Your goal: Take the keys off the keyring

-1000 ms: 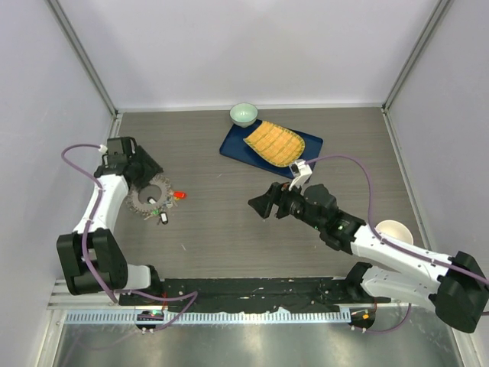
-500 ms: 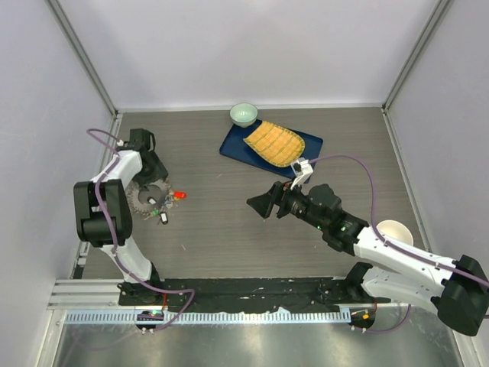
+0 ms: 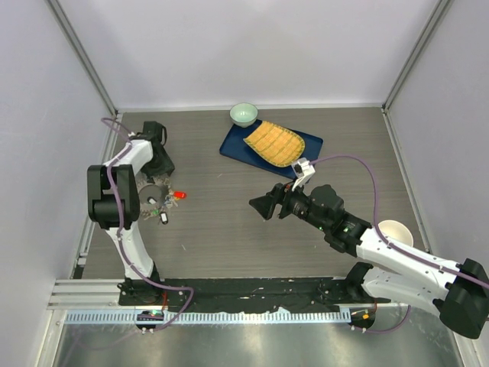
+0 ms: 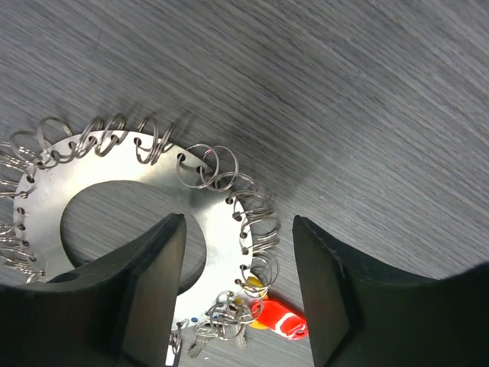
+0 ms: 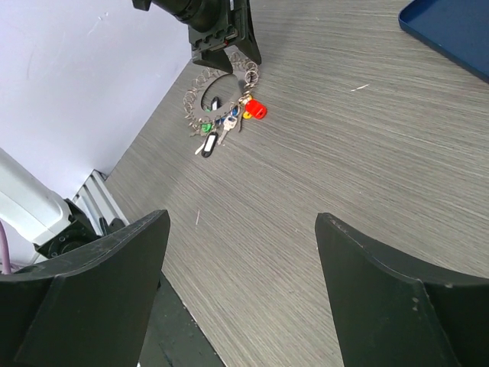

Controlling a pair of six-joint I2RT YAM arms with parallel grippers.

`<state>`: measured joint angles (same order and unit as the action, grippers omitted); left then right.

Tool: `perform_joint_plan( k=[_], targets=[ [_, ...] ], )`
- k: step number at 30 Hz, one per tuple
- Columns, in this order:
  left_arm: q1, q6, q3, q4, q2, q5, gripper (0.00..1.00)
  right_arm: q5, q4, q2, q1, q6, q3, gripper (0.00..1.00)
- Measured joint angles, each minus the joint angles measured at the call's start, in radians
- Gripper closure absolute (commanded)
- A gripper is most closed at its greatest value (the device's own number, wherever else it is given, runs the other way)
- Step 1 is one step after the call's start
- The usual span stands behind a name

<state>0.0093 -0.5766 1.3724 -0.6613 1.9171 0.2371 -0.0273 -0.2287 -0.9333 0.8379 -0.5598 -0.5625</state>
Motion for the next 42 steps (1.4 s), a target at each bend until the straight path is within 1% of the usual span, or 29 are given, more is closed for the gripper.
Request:
perform_joint_plan(
  k=[8, 11, 12, 14, 15, 19, 20, 21, 30, 38, 42],
  targets=[
    [-0.031, -0.010, 0.046, -0.019, 0.076, 0.023, 0.49, 0.000, 0.025, 0.000, 0.000, 0.019, 0.000, 0.16],
    [-0.035, -0.011, 0.050, -0.024, 0.078, 0.032, 0.60, 0.000, 0.030, 0.000, 0.000, 0.027, 0.000, 0.16],
    [-0.035, -0.012, 0.052, -0.028, 0.079, 0.036, 0.67, 0.000, 0.030, 0.000, 0.000, 0.028, 0.000, 0.16],
    [-0.035, -0.014, 0.058, -0.032, 0.084, 0.039, 0.72, 0.000, 0.031, 0.000, 0.000, 0.031, 0.000, 0.16],
    [-0.035, -0.013, 0.063, -0.035, 0.086, 0.041, 0.78, 0.000, 0.031, 0.000, 0.000, 0.031, 0.000, 0.16],
    [-0.036, -0.011, 0.071, -0.040, 0.089, 0.043, 0.92, 0.000, 0.034, -0.001, 0.000, 0.031, -0.001, 0.16],
    [-0.037, -0.007, 0.071, -0.040, 0.089, 0.047, 0.98, 0.000, 0.035, -0.001, 0.000, 0.031, -0.001, 0.17],
    [-0.037, -0.005, 0.071, -0.043, 0.089, 0.048, 1.00, 0.000, 0.035, -0.001, 0.000, 0.031, -0.001, 0.17],
    [-0.037, 0.009, 0.064, -0.055, 0.074, 0.038, 1.00, -0.001, 0.020, -0.022, 0.000, 0.014, -0.001, 0.17],
    [-0.038, 0.013, 0.040, -0.055, -0.022, -0.019, 1.00, -0.005, 0.000, -0.061, 0.000, -0.011, -0.004, 0.17],
    [-0.043, 0.013, 0.033, -0.056, -0.080, -0.055, 1.00, 0.000, -0.076, -0.106, 0.000, -0.025, -0.001, 0.17]
  ],
)
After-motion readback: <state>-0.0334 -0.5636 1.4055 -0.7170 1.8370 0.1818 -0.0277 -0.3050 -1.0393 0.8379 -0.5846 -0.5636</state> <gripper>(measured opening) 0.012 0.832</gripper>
